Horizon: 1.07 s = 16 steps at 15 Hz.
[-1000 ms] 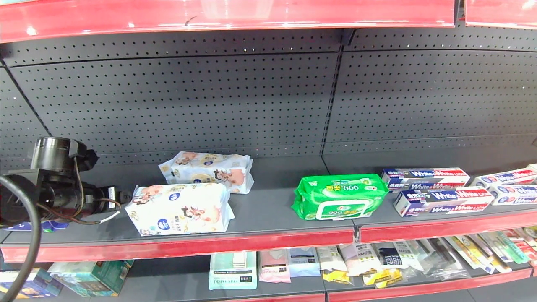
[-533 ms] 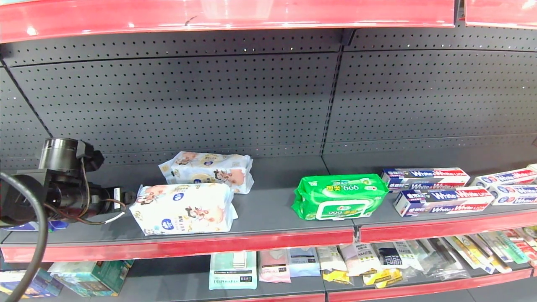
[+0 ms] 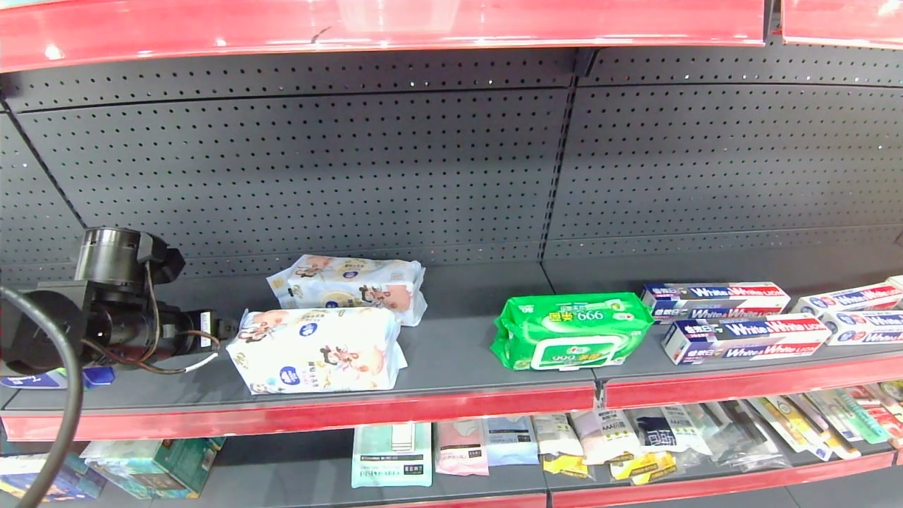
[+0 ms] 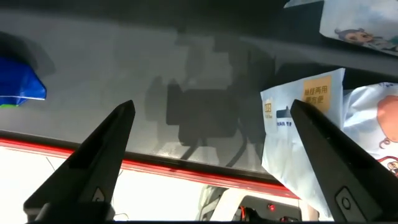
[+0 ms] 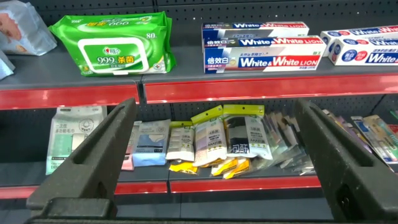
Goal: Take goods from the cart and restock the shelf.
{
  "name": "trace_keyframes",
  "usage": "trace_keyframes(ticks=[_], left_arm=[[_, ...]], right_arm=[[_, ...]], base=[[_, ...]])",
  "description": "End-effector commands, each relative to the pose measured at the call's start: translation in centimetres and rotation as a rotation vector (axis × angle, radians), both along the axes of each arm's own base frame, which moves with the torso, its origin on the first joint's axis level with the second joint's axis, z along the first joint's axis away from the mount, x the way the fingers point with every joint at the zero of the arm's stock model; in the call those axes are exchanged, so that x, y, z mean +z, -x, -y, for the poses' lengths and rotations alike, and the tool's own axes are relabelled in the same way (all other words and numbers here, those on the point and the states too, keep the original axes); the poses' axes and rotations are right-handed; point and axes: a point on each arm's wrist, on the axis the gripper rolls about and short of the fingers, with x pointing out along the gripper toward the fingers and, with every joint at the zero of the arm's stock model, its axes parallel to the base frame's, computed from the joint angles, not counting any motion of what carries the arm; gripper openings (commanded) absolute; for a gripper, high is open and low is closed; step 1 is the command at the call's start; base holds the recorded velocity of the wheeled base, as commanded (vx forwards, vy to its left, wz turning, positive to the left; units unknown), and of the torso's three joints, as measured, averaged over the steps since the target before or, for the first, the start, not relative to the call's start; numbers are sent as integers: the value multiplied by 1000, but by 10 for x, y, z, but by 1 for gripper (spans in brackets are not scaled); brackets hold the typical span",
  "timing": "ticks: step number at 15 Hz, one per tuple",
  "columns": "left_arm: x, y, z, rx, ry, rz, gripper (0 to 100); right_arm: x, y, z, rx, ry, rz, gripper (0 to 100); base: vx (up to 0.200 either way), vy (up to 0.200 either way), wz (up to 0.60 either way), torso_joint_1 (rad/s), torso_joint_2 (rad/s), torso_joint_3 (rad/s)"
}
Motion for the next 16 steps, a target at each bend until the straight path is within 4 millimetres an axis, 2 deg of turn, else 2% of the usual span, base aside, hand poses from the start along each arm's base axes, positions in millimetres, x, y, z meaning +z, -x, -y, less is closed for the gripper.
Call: trace_keyframes(ticks=[1, 16], left_arm=[[0, 0, 3, -8, 0, 1, 100], [1, -4, 17, -51, -7, 9, 100]], right_arm=[[0, 0, 0, 0, 0, -1, 100], [0, 0, 0, 0, 0, -1, 100]], base=[[0, 0, 0, 0, 0, 0], [0, 0, 0, 0, 0, 0]])
